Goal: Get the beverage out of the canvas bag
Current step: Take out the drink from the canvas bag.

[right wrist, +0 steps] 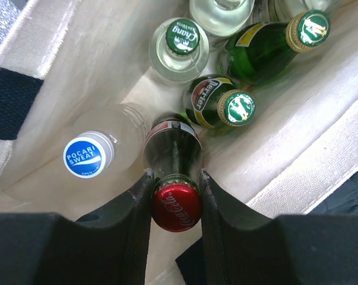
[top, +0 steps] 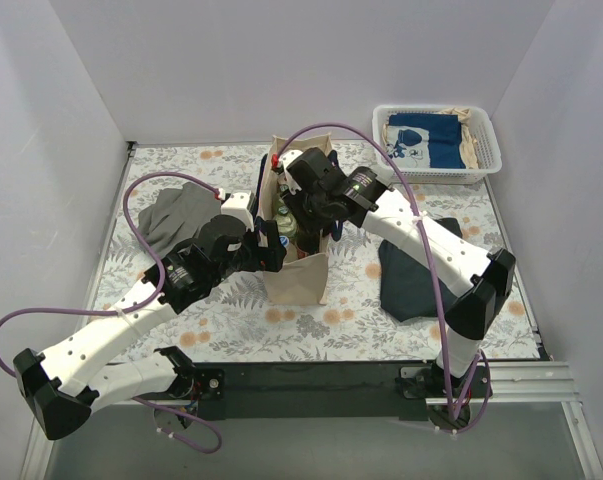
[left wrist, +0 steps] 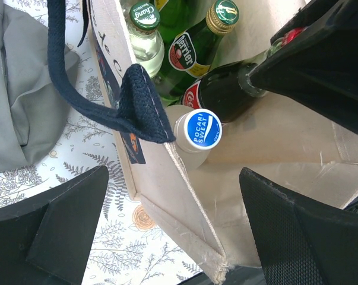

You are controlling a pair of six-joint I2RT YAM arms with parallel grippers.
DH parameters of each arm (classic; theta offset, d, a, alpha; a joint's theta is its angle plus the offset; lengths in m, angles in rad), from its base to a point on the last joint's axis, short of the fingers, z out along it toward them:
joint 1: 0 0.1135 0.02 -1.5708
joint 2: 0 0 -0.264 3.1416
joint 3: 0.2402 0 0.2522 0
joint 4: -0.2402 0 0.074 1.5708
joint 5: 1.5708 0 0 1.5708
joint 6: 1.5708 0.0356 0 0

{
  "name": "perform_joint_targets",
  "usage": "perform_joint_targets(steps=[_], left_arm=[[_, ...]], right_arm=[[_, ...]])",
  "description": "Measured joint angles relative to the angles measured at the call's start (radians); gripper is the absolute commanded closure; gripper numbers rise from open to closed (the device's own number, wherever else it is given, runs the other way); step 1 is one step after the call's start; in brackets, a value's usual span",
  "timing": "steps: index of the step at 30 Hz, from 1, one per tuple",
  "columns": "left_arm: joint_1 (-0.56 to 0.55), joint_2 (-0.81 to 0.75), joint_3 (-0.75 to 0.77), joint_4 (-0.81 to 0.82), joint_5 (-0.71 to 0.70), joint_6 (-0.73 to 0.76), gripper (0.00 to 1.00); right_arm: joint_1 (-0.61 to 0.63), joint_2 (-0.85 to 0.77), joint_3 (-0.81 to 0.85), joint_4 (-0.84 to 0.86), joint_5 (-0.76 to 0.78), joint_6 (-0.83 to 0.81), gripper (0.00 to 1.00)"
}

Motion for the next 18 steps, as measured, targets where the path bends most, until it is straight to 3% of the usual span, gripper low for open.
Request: perform_joint_targets(steps=[18], left_arm=[[0.0,0.006,0.0,0.007,0.0,0.007,0.09]], right_arm=[[0.0,-0.047,0.091,-0.028,0.011,-0.013,0.99]])
